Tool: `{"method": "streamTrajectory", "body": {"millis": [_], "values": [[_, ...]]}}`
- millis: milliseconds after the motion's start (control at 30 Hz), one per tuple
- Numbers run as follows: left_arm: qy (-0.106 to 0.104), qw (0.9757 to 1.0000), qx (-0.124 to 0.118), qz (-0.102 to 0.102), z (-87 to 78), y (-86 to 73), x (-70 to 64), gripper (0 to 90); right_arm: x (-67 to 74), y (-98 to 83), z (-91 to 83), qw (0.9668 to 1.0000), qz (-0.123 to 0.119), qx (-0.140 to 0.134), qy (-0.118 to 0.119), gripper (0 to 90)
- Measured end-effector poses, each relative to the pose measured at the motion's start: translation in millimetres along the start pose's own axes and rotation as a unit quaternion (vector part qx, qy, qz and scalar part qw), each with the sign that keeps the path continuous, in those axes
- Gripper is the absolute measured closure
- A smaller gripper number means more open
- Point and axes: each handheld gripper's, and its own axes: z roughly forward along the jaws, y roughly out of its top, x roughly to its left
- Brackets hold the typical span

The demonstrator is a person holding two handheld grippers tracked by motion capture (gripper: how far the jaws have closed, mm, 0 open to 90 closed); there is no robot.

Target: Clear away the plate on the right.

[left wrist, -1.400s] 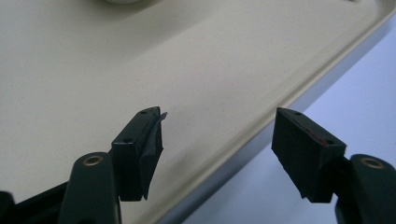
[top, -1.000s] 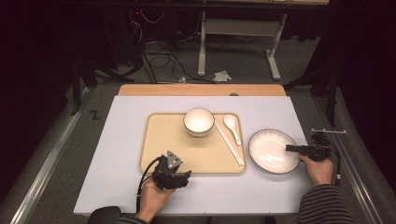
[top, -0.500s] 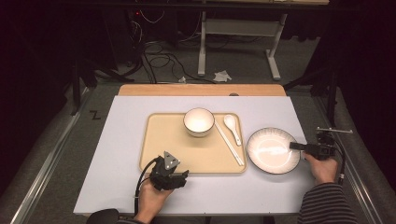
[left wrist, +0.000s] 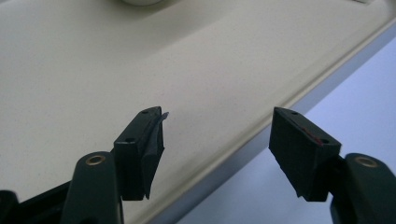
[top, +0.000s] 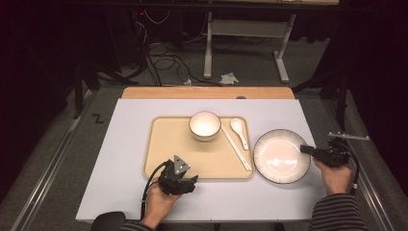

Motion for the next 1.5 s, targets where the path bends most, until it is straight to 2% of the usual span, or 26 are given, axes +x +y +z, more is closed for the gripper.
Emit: {"method": "streamTrajectory", "body": {"millis": [100, 233, 433, 600, 767, 933, 1033, 1133, 1200, 1333, 1433, 1500], "values": [[-0.001, 1.0, -0.001, 0.002, 0.4, 1.0, -0.4, 36.3, 8.0, -0.7, -5.4, 0.9996, -0.026, -0.012, -0.008, 85.9], [-0.005, 1.0, -0.001, 0.006, 2.7, 3.0, -1.6, 37.4, 16.2, -2.7, -10.9, 0.9984, -0.049, -0.024, -0.014, 85.8], [-0.012, 0.9996, 0.001, 0.024, 6.3, 6.4, -5.4, 36.9, 27.1, -7.3, -19.0, 0.9959, -0.075, -0.047, -0.018, 85.4], [-0.014, 0.9995, -0.001, 0.028, 10.1, 11.1, -7.4, 33.9, 34.9, -13.8, -27.2, 0.994, -0.091, -0.056, -0.023, 85.5], [-0.033, 0.9988, 0.001, 0.035, 16.2, 17.8, -11.9, 35.1, 36.9, -23.2, -36.7, 0.9933, -0.093, -0.064, -0.025, 85.5], [-0.039, 0.998, -0.002, 0.05, 20.3, 23.1, -15.1, 36.9, 39.2, -32.0, -46.5, 0.9928, -0.094, -0.07, -0.024, 85.4], [-0.043, 0.9966, 0.013, 0.068, 27.6, 25.4, -19.7, 37.0, 43.4, -36.4, -51.5, 0.9928, -0.093, -0.073, -0.019, 85.4], [-0.045, 0.995, 0.016, 0.087, 31.2, 27.8, -25.5, 36.6, 47.8, -40.1, -56.3, 0.9921, -0.097, -0.079, -0.013, 85.5], [-0.05, 0.995, 0.017, 0.085, 31.7, 30.4, -27.6, 36.6, 50.7, -42.3, -59.7, 0.9919, -0.096, -0.082, -0.009, 85.4], [-0.07, 0.9957, 0.002, 0.061, 32.6, 33.7, -25.6, 35.7, 56.8, -45.4, -62.6, 0.9911, -0.102, -0.086, -0.002, 85.4], [-0.107, 0.9936, -0.013, 0.033, 30.8, 36.1, -23.9, 34.2, 63.9, -46.2, -61.9, 0.9909, -0.105, -0.084, 0.004, 85.4], [-0.116, 0.9926, -0.024, 0.028, 28.1, 37.1, -24.3, 34.6, 69.7, -45.1, -59.6, 0.9899, -0.114, -0.084, 0.012, 85.3]]}}
